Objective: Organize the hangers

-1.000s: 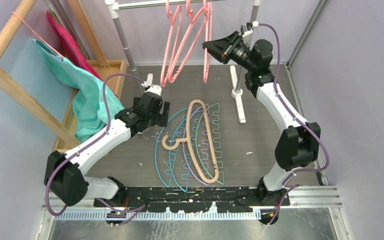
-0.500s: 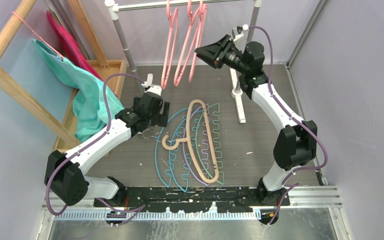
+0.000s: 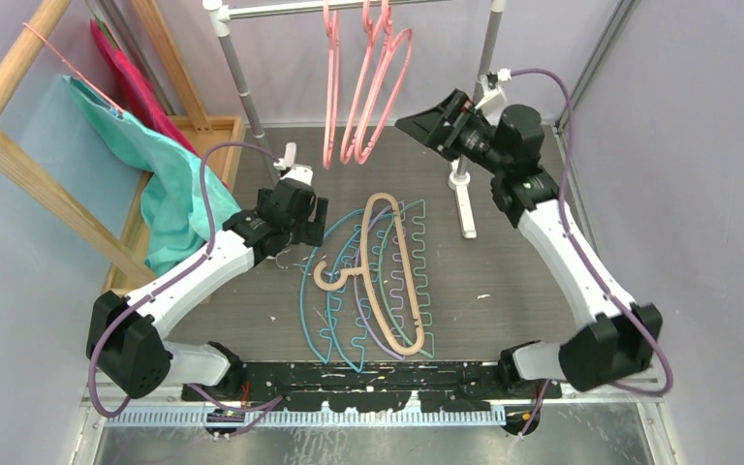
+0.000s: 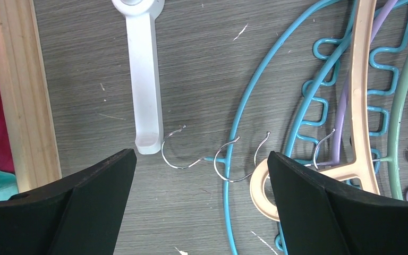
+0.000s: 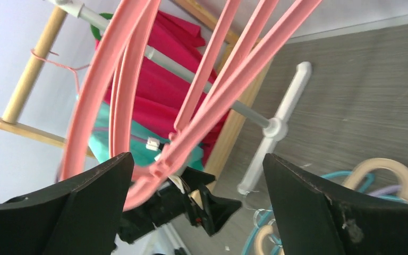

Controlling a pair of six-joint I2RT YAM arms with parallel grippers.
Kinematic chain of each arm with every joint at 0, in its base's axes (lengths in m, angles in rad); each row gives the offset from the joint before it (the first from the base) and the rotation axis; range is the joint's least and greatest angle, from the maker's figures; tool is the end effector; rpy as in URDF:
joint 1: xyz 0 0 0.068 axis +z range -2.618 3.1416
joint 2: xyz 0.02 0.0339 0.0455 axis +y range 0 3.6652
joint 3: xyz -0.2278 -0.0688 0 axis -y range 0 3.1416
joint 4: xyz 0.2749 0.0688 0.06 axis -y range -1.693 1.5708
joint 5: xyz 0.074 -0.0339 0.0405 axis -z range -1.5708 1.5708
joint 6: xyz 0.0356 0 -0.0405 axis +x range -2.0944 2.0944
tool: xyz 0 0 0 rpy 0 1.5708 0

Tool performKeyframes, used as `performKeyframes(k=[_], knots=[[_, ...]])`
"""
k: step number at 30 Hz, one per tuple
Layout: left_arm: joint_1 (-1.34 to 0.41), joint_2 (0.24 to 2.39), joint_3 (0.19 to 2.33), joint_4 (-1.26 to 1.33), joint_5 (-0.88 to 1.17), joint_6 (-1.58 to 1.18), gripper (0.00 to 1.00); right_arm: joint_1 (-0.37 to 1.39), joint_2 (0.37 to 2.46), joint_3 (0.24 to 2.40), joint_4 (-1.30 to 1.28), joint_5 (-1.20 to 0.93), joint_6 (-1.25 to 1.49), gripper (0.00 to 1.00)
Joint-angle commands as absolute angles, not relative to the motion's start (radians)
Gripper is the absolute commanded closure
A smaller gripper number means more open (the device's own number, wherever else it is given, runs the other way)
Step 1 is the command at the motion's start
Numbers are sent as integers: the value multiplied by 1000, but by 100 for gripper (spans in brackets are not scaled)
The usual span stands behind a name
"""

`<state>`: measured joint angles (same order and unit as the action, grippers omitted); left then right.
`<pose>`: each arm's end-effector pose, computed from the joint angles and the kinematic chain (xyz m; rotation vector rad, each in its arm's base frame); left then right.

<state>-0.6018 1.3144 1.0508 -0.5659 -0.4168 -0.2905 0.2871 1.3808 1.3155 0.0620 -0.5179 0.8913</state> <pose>0.2680 -0.1666 0.2416 0.1701 2.3053 0.0532 0.3404 0.1189 0.3788 0.0764 1.7363 1.3008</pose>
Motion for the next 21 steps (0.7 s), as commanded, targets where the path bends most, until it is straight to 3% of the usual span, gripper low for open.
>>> performKeyframes(k=[1, 4, 9, 16, 21], knots=[[-597, 1294, 1076, -549, -441, -282, 2, 310, 1238, 1245, -121, -369, 645, 1], [-598, 1310, 1075, -542, -435, -286, 2, 388, 1157, 1137, -227, -251, 514, 3], [-597, 1345, 1083, -541, -433, -286, 2, 679, 1057, 931, -363, 77, 379, 12], [-597, 1392, 1082, -525, -406, -304, 2, 977, 1093, 760, -380, 162, 397, 33], [-596, 1404, 1085, -536, -410, -319, 2, 1064, 1174, 749, -329, 188, 411, 36]])
